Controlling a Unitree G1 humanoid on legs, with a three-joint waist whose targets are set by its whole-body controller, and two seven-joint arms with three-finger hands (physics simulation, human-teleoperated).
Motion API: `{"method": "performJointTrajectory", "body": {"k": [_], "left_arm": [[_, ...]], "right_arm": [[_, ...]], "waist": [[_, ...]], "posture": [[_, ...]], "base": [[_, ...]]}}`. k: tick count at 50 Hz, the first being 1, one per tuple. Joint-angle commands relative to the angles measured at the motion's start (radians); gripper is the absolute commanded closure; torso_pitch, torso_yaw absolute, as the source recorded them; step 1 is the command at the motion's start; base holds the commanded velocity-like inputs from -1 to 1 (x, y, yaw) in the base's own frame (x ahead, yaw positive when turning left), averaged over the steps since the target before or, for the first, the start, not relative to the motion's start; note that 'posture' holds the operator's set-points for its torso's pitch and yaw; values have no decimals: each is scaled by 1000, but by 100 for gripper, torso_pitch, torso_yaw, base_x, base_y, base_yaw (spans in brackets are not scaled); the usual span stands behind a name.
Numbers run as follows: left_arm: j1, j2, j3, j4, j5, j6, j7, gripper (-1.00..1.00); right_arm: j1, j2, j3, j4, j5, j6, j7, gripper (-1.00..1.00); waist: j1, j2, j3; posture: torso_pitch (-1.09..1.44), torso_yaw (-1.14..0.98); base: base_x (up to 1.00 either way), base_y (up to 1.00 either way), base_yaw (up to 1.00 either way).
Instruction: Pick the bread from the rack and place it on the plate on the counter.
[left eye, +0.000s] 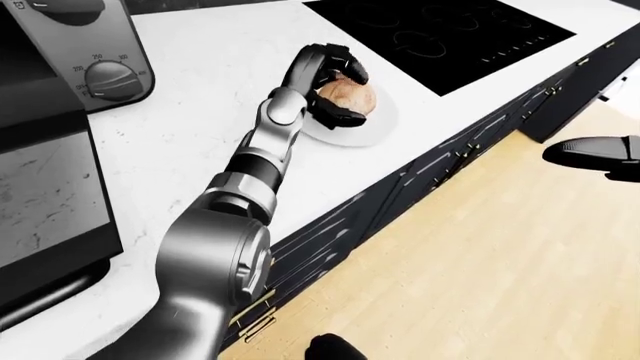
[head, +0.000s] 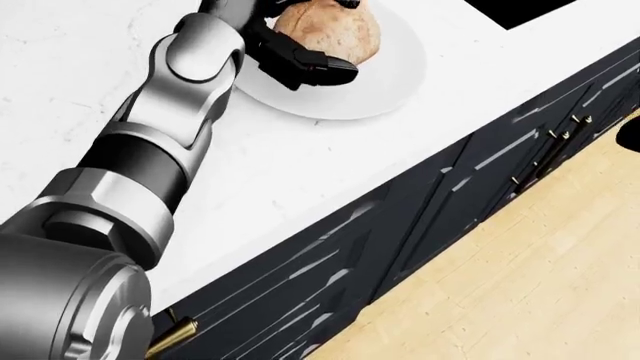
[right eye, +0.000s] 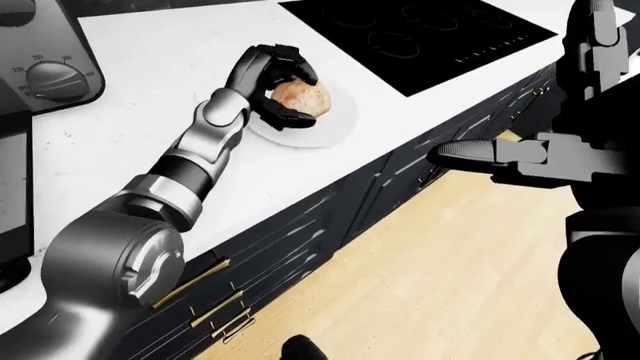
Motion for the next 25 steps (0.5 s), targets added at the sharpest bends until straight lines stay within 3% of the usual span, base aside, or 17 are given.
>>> {"method": "performJointTrajectory", "body": {"k": [1, 2, 4, 5, 8, 25], "left_arm": [[-45, 5, 2, -42, -3, -28, 7, -8], [-45, 5, 2, -42, -1, -27, 9, -19], [-47, 6, 3, -42, 0, -28, 9, -73], [-48, 6, 5, -42, -2, -27, 8, -73], [-49, 7, 4, -42, 0, -28, 9, -99], [-72, 15, 5, -43, 6, -27, 13, -100]], "right_arm": [[-14, -17, -19, -8, -9, -25, -3, -100], [-14, -17, -19, -8, -8, -26, -3, -100], [-15, -18, -16, -7, -10, -27, -3, -100], [-17, -19, -16, -6, -10, -26, -3, -100], [-29, -24, -10, 1, -8, -24, -6, -100], [-43, -26, 5, 6, -14, -24, -12, -100]], "waist": [[0, -1, -34], [0, -1, -34], [0, -1, -35], [0, -1, -35], [-1, -1, -35], [0, 0, -35]], "posture": [[28, -67], [28, -67], [28, -67], [28, -67], [28, -67], [28, -67]], "base": [[0, 0, 0], [0, 0, 0], [0, 0, 0], [0, 0, 0], [0, 0, 0], [0, 0, 0]]}}
